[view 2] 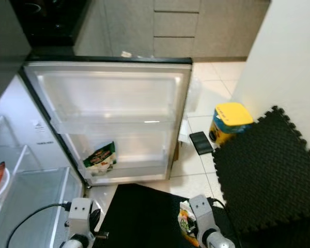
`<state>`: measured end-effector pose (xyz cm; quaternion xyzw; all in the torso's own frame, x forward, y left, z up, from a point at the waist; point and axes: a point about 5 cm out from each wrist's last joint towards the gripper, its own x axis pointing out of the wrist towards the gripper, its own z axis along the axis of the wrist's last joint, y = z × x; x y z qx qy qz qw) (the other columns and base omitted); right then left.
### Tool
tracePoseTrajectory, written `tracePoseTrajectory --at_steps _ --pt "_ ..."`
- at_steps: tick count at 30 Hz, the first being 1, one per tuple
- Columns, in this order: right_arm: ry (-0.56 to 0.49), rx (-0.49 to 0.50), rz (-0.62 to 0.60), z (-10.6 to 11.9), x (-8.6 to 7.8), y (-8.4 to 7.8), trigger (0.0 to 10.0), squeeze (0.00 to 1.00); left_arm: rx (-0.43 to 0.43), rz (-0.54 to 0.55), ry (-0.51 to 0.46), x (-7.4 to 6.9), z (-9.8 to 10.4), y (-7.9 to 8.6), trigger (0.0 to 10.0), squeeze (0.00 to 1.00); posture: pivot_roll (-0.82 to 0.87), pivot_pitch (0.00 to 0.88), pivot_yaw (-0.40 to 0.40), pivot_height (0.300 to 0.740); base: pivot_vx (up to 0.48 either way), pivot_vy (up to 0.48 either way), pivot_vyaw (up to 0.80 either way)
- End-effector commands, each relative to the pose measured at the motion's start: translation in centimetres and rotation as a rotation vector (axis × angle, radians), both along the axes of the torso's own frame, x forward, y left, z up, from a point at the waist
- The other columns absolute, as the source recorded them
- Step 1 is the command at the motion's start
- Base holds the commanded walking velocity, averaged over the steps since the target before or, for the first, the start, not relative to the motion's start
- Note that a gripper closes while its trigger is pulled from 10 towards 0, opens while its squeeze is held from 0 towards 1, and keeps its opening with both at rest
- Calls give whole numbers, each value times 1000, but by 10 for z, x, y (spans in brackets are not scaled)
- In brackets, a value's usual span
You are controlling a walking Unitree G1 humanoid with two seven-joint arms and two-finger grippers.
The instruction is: Restocking fridge
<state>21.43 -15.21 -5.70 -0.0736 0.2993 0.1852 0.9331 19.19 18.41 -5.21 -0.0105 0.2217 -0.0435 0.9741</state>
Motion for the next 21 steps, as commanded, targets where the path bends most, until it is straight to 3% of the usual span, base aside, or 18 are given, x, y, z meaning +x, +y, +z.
tracePoseTrajectory --at_steps 1,18,21 --pt "11 -17 -13 -2 -4 -8 10000 0 -4 -12 12 -4 -2 -3 10000 0 -56 85 -53 729 307 0 0" --pt "9 -18 -10 -2 -4 -8 10000 0 -5 -9 5 -2 -1 -3 10000 0 -60 90 -52 729 303 0 0" --pt "6 -16 -10 -1 -3 -8 10000 0 3 -5 -8 -2 0 -4 10000 0 -64 94 -52 729 0 0 0"
